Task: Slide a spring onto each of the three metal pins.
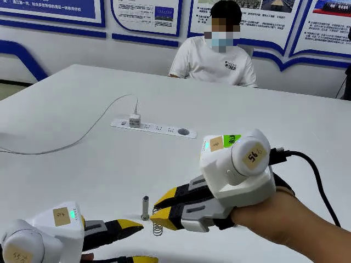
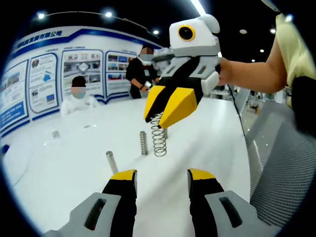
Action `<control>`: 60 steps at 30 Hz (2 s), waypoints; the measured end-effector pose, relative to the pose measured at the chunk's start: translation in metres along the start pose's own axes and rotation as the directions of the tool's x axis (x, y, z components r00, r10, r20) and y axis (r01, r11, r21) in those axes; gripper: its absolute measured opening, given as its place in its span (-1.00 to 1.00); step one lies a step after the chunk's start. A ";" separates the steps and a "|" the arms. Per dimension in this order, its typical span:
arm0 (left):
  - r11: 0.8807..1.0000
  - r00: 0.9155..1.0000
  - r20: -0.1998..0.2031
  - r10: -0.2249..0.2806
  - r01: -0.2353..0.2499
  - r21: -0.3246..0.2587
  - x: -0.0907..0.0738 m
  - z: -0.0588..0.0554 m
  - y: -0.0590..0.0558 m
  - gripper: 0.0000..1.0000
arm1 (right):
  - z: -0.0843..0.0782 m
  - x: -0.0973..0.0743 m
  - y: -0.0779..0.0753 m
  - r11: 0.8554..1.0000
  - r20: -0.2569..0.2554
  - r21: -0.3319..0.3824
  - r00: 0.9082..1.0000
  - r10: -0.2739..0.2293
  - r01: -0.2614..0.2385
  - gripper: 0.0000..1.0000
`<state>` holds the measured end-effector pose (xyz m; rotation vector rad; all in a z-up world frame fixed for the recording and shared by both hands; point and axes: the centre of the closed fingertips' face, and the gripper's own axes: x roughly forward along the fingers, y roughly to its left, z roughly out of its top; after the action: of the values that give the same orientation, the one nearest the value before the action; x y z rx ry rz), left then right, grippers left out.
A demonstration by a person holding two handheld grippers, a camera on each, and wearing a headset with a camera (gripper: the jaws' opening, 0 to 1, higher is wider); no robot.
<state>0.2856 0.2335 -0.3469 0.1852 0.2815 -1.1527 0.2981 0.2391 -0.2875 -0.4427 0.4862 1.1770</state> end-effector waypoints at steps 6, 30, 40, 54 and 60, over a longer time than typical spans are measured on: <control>1.000 1.000 0.006 0.027 -0.027 -0.014 -0.002 0.000 0.005 0.00 | 0.006 0.000 -0.009 1.000 0.017 -0.001 0.999 -0.028 0.028 -0.77; 0.994 0.997 0.002 0.081 -0.081 -0.067 -0.002 -0.006 0.019 0.38 | 0.020 0.019 -0.068 0.983 0.086 0.058 0.980 -0.180 0.176 -0.77; 0.994 0.996 0.001 0.086 -0.086 -0.074 -0.005 -0.008 0.022 0.39 | 0.013 0.035 -0.068 0.985 0.063 0.061 0.984 -0.167 0.163 -0.77; 0.993 0.996 -0.001 0.088 -0.088 -0.076 -0.007 -0.009 0.022 0.36 | 0.005 0.042 -0.071 0.985 0.043 0.073 0.986 -0.161 0.158 -0.77; 0.993 0.996 -0.005 0.086 -0.086 -0.078 -0.007 -0.010 0.022 0.36 | 0.003 0.045 -0.072 0.984 0.041 0.077 0.986 -0.162 0.158 -0.77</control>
<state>0.3019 0.2513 -0.3543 0.1286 0.3168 -1.0545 0.3797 0.2517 -0.3052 -0.3824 0.4439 1.0089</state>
